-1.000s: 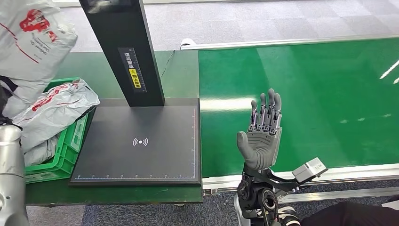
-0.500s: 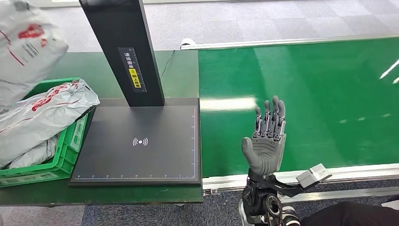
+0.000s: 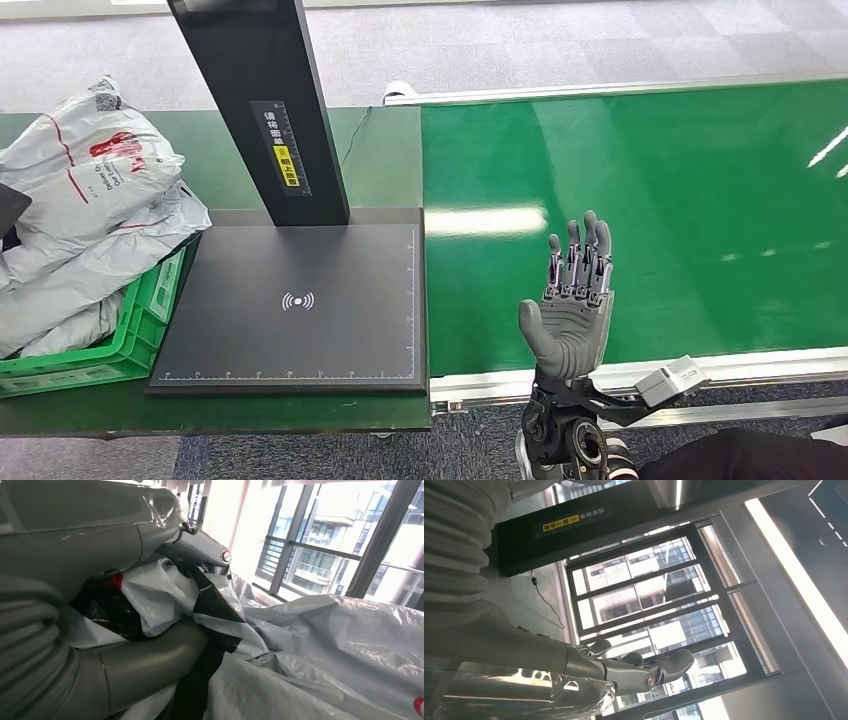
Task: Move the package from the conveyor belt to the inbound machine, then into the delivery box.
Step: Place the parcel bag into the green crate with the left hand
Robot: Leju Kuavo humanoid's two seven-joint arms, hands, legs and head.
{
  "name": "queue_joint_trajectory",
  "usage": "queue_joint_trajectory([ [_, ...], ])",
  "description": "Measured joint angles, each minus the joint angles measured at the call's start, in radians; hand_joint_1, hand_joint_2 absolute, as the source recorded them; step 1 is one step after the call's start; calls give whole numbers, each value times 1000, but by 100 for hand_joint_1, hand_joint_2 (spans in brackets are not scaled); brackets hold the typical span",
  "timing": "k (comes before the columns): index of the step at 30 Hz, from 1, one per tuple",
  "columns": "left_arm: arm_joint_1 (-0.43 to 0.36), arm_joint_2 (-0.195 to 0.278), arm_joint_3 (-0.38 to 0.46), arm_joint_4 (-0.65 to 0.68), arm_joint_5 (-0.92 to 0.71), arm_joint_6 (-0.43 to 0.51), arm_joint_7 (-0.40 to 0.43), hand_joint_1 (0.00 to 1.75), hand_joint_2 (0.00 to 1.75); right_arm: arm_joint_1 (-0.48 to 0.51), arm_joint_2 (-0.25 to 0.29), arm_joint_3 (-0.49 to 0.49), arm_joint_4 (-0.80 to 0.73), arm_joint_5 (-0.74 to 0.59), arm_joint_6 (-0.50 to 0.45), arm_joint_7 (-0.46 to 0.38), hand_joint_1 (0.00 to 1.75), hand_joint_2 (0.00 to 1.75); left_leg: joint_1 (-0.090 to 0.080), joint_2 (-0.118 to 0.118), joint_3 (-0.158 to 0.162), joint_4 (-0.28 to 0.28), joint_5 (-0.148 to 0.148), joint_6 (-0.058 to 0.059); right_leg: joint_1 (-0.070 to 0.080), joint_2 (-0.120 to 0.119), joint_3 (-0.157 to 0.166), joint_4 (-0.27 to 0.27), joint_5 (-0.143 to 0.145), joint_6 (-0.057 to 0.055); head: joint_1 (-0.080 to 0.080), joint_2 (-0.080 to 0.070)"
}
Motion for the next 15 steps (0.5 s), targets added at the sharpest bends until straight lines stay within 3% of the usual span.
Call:
queue_joint_trajectory([
  [7, -21, 22, 1, -13, -4, -17, 0, 169, 175, 0, 1, 0, 0, 0, -6, 0, 0, 175, 0, 0, 0, 0, 0, 0, 0, 0, 0, 0, 0, 0, 0, 0],
  [11, -54, 38, 1, -13, -5, -29, 4, 149, 175, 0, 2, 1, 0, -2, -13, -1, 0, 175, 0, 0, 0, 0, 0, 0, 0, 0, 0, 0, 0, 0, 0, 0],
  [13, -72, 42, 1, -12, -5, -33, 7, 124, 175, 0, 2, 2, 0, -2, -15, -2, 0, 175, 0, 0, 0, 0, 0, 0, 0, 0, 0, 0, 0, 0, 0, 0],
  [15, -86, 45, 0, -12, -5, -33, 8, 54, 175, 0, 3, 2, 0, -2, -16, -2, 0, 175, 0, 0, 0, 0, 0, 0, 0, 0, 0, 0, 0, 0, 0, 0],
])
